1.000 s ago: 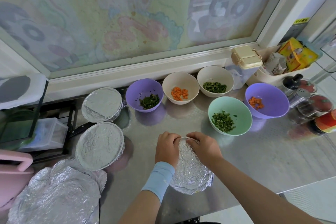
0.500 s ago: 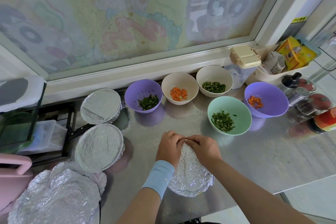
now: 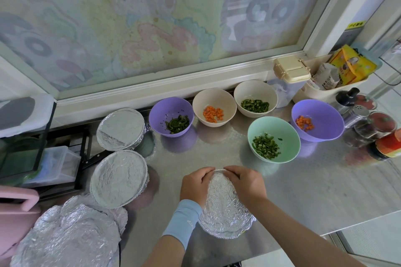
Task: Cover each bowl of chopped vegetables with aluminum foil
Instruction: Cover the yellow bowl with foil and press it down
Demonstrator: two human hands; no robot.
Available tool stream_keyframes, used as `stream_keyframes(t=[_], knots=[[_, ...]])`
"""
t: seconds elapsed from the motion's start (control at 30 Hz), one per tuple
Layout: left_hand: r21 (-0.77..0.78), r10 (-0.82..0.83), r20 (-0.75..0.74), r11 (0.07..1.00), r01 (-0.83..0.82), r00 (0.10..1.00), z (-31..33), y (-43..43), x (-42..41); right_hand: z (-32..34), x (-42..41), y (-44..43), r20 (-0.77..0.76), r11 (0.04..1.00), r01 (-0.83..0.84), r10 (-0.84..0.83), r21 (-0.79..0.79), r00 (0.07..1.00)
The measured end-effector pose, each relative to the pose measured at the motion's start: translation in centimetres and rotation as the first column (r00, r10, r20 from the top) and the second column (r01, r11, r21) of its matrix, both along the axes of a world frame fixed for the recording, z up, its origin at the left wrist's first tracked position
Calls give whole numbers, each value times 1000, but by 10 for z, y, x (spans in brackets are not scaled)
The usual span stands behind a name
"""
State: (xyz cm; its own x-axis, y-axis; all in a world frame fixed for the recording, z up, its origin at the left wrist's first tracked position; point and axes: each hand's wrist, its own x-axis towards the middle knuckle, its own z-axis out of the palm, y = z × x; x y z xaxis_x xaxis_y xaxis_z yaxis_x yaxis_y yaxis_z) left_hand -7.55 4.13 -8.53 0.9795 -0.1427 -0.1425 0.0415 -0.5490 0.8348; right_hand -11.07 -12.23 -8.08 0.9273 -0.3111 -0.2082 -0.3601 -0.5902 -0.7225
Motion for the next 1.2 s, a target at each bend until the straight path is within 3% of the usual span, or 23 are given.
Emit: stream_keyframes(t=[0.17, 0.27, 0.4, 0.6, 0.9, 1.03, 1.2], knots=[[54, 6, -2, 999, -6, 1000, 4, -3, 0, 3, 5, -1, -19, 999, 6, -5, 36, 1000], [176, -118, 65, 979, 105, 991, 5, -6, 6, 4, 9, -2, -28, 999, -48, 49, 26, 998], [109, -188, 8, 977, 186, 982, 9, -10, 13, 4, 12, -1, -24, 997, -72, 73, 17, 997], [50, -93, 8, 995, 92, 996, 5, -5, 8, 4, -4, 4, 59, 996, 17, -12, -82, 998], [126, -16, 38, 992, 11, 999, 4, -14, 0, 5, 5, -2, -15, 991, 24, -22, 128, 1000], [253, -177, 38, 954, 162, 984, 8, -12, 18, 4, 7, -4, -25, 988, 2, 2, 154, 1000], [149, -311, -45, 938, 314, 949, 6, -15, 26, 5, 3, -1, -6, 991, -16, 17, 131, 1000]])
